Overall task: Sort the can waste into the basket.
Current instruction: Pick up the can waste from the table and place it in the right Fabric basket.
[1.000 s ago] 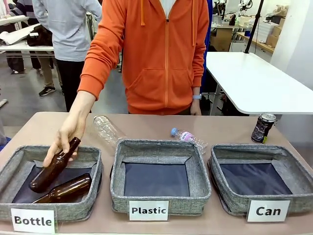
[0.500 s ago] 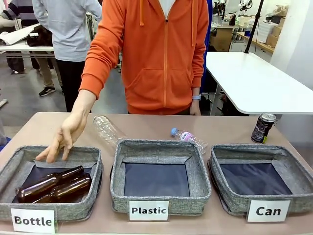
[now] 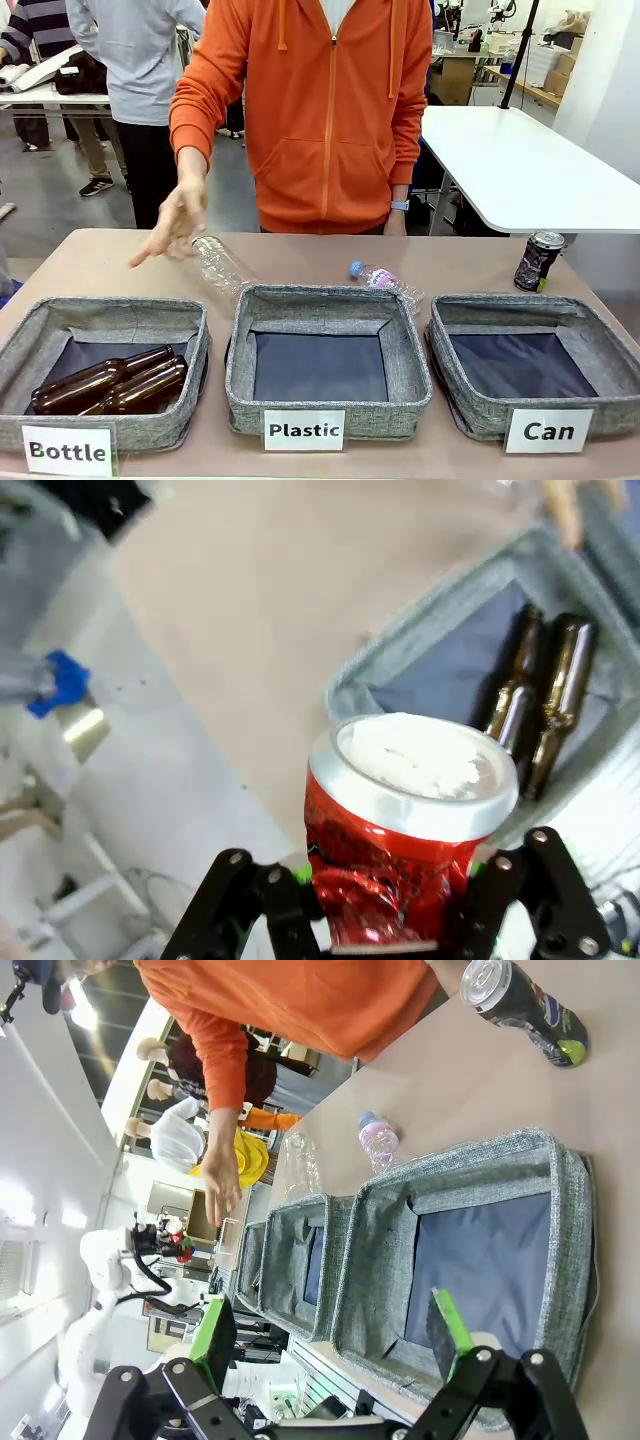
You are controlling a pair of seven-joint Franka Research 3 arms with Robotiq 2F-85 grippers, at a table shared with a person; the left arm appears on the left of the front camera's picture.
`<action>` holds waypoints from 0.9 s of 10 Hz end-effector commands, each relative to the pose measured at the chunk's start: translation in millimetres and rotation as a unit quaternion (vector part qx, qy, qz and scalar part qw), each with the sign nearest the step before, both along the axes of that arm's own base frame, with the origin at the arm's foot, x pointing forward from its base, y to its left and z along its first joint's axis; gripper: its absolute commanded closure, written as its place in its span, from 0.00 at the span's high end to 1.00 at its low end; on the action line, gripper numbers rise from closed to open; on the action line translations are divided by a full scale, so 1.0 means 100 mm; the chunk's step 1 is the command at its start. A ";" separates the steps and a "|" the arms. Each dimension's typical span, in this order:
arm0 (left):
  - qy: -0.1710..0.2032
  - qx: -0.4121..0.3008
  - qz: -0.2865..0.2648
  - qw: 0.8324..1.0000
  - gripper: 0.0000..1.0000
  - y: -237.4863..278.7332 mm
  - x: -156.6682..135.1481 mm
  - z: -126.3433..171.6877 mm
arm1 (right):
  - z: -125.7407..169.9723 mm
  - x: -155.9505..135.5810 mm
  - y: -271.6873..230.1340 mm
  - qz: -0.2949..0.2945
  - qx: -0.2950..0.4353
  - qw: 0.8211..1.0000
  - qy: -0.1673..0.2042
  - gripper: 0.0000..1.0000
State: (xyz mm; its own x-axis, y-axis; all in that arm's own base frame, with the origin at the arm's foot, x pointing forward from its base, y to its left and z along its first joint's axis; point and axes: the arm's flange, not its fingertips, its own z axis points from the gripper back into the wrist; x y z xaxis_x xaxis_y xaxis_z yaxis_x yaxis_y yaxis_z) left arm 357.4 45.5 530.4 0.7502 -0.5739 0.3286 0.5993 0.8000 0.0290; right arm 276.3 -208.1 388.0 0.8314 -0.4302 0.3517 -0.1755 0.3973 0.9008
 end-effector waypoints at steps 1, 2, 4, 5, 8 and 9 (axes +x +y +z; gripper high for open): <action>0.018 0.065 -0.038 0.997 0.00 -0.35 0.50 0.32 | 0.01 0.03 -0.01 -0.003 0.005 1.000 -0.021 1.00; 0.018 0.089 -0.070 0.993 0.00 -0.70 0.65 0.40 | 0.01 0.03 -0.01 -0.003 0.005 1.000 -0.021 1.00; 0.015 0.104 -0.151 0.983 0.00 -1.38 0.87 0.49 | 0.01 0.03 -0.01 -0.003 0.005 1.000 -0.021 1.00; 0.005 0.116 -0.176 0.978 0.00 -1.79 0.99 0.51 | 0.01 0.03 -0.01 -0.003 0.005 1.000 -0.021 1.00; -0.025 0.072 -0.288 0.955 0.00 -3.10 1.24 0.39 | 0.00 0.00 0.00 0.000 0.000 1.000 0.000 1.00; -0.029 0.024 -0.327 0.944 0.00 -3.54 1.28 0.34 | 0.36 -0.27 -0.49 -0.055 0.031 0.997 -0.034 1.00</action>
State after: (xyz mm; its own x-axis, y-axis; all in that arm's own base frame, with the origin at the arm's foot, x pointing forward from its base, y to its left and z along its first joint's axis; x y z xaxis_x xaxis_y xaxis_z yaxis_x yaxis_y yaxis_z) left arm 467.5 -295.6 562.6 0.2797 -0.9259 0.2538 0.9331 0.3244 0.1554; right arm 268.6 -222.2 396.3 0.8097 -0.4614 0.3625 -0.1790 0.3940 0.9015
